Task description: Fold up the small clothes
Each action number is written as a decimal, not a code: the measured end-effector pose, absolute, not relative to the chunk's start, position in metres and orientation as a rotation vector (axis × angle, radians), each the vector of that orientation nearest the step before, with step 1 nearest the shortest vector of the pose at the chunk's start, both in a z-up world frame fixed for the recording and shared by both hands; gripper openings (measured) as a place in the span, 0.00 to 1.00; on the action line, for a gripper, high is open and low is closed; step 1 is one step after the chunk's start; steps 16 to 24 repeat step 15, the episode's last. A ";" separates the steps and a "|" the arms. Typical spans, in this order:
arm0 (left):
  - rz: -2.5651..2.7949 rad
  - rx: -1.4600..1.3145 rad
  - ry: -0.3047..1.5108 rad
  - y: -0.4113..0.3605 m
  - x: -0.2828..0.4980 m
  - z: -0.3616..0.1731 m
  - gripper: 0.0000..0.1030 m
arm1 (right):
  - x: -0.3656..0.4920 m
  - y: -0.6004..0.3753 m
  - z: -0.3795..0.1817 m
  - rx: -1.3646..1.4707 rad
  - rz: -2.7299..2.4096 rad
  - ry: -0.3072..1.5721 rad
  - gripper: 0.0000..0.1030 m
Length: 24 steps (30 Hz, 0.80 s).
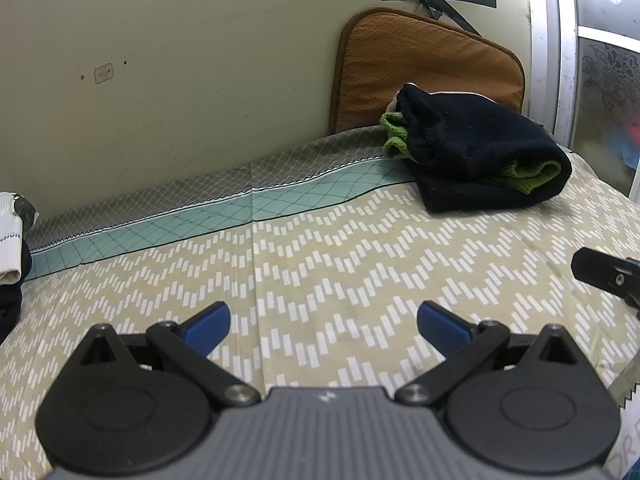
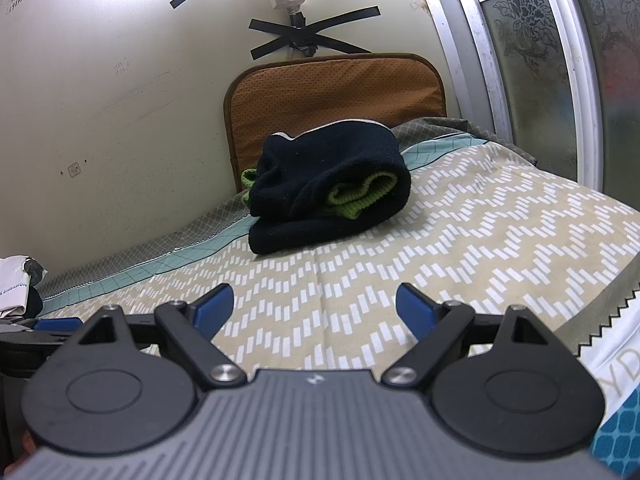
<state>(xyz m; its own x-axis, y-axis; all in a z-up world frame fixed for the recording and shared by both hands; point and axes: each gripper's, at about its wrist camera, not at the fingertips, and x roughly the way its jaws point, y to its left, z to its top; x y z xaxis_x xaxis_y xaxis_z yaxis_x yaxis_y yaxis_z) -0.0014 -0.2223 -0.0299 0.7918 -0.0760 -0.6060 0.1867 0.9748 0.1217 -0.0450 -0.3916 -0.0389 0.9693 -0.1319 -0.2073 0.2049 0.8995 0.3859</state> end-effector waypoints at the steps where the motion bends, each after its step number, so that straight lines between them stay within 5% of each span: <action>1: -0.142 0.179 0.642 -0.222 -0.001 -0.030 1.00 | -0.045 -0.392 -0.039 0.418 -0.175 0.179 0.87; 24: -0.156 0.195 0.631 -0.224 -0.003 -0.028 1.00 | -0.045 -0.391 -0.039 0.417 -0.175 0.179 0.87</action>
